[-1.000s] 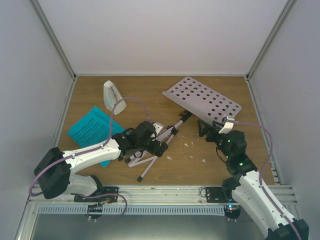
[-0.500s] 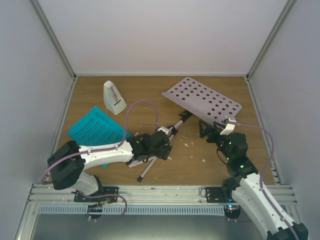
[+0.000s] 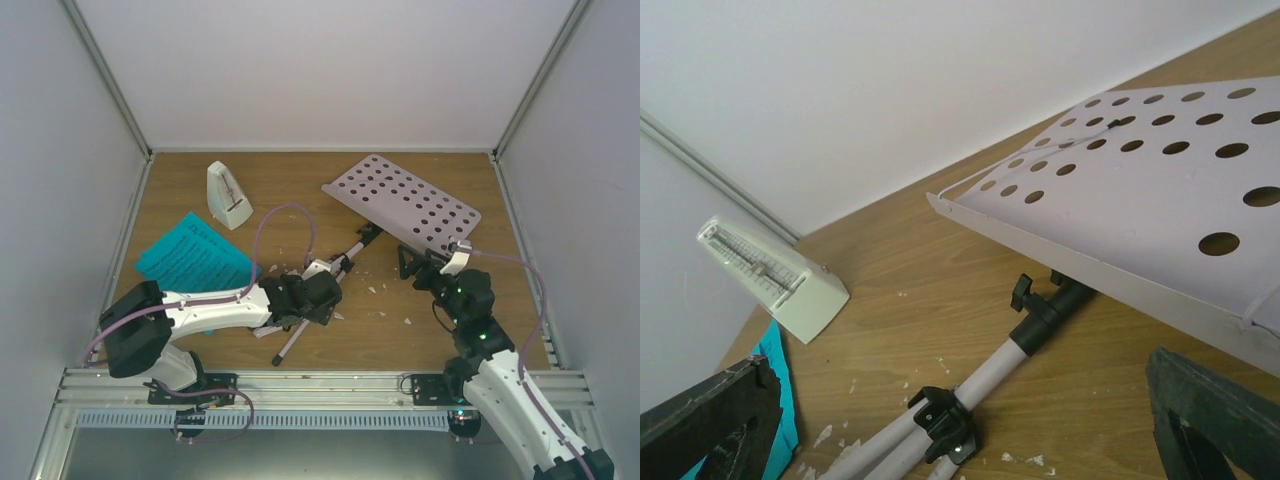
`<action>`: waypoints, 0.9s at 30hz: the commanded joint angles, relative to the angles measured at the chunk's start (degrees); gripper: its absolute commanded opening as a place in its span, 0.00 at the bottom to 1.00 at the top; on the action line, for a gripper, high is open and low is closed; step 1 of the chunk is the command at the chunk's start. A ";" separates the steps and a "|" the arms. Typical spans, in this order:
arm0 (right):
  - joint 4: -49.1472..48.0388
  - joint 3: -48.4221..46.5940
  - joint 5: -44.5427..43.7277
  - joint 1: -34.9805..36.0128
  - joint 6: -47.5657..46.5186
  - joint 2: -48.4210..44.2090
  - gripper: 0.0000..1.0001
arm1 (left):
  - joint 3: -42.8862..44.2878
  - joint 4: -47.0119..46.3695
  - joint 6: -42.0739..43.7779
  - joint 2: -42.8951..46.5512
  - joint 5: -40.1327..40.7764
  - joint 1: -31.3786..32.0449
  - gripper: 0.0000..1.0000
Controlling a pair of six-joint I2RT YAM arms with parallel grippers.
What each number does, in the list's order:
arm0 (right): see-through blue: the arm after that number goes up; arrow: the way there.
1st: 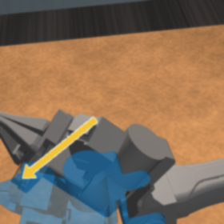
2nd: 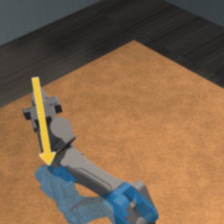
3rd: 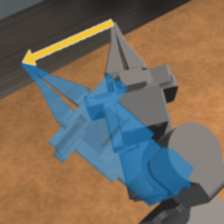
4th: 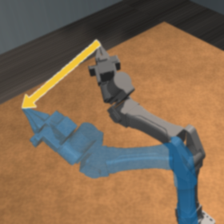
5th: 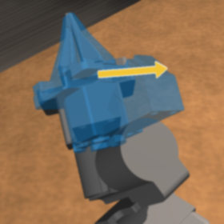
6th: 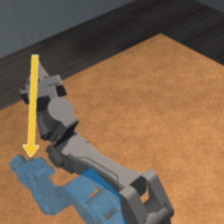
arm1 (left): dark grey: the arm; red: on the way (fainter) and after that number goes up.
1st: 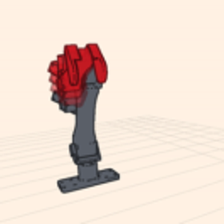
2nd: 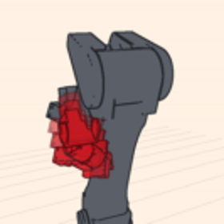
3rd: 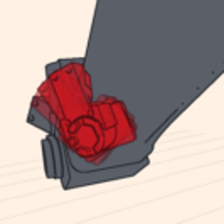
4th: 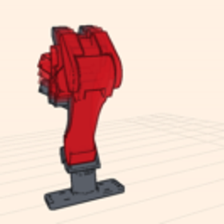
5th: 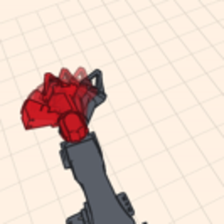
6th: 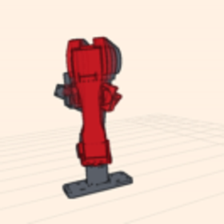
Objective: Pack up the instrument practice props
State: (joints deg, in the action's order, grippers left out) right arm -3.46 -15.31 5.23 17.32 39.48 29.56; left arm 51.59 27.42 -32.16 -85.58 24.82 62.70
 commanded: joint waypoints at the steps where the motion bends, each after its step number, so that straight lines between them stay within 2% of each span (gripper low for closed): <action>1: 0.10 0.89 0.61 -0.36 1.18 -1.29 1.00 | 1.43 7.55 -4.09 3.05 0.92 0.01 0.99; 7: 0.21 1.40 0.77 -0.44 1.91 -2.15 1.00 | 2.98 7.18 -2.01 6.89 -0.43 -0.07 0.99; 13: 0.12 1.83 0.99 -0.40 2.37 -2.10 1.00 | 3.18 9.33 -0.64 0.80 -5.33 -0.06 0.99; 17: 0.35 1.87 1.17 -0.38 2.61 -2.70 1.00 | 4.56 11.29 -1.08 -2.80 -2.80 -0.01 0.99; 27: 1.23 2.49 0.91 -0.51 2.76 -3.77 1.00 | 5.27 10.81 0.03 -4.67 0.54 0.02 0.99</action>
State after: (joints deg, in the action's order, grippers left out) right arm -2.76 -13.87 6.28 17.28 41.60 26.17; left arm 56.21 38.26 -32.12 -88.53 24.23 62.63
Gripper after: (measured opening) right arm 0.995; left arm 0.990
